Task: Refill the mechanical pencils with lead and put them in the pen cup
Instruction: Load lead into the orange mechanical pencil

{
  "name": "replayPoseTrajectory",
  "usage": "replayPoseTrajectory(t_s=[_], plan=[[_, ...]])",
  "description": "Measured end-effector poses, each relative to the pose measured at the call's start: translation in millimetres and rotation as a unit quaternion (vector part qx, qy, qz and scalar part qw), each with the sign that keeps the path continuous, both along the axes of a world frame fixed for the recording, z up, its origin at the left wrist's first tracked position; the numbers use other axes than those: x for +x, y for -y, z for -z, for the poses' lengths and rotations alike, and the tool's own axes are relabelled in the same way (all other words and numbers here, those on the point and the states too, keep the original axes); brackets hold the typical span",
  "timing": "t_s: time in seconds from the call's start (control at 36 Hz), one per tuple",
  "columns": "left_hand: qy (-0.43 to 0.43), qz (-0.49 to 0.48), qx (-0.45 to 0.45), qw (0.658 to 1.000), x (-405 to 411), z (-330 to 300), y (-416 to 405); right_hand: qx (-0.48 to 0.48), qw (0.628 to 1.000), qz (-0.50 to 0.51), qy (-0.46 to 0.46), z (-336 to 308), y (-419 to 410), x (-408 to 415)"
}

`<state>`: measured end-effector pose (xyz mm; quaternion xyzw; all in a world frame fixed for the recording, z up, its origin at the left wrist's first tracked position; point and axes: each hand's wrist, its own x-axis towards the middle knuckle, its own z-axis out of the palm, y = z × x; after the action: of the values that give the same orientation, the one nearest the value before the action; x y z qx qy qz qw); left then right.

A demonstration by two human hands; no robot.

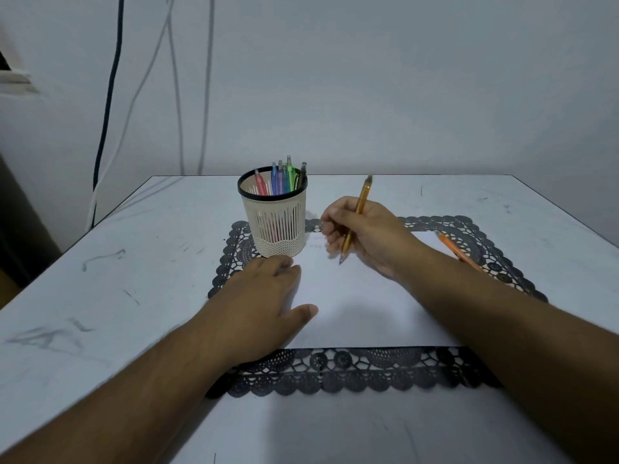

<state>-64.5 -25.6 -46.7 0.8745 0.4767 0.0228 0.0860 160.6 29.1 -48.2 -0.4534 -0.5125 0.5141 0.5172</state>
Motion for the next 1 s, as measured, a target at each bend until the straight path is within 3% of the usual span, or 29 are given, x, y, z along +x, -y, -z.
replayPoseTrajectory(t_s=[0.36, 0.64, 1.0], plan=[[-0.006, 0.001, -0.001, 1.000, 0, 0, -2, -0.043, 0.991, -0.018, -0.128, 0, -2, 5], [-0.013, 0.001, -0.001, 1.000, 0, 0, -1, -0.002, 0.996, -0.048, 0.081, 6, 2, -8], [-0.023, 0.000, 0.004, 1.000, 1, 0, -2, 0.014, 0.987, -0.038, 0.157, 9, -1, -14]])
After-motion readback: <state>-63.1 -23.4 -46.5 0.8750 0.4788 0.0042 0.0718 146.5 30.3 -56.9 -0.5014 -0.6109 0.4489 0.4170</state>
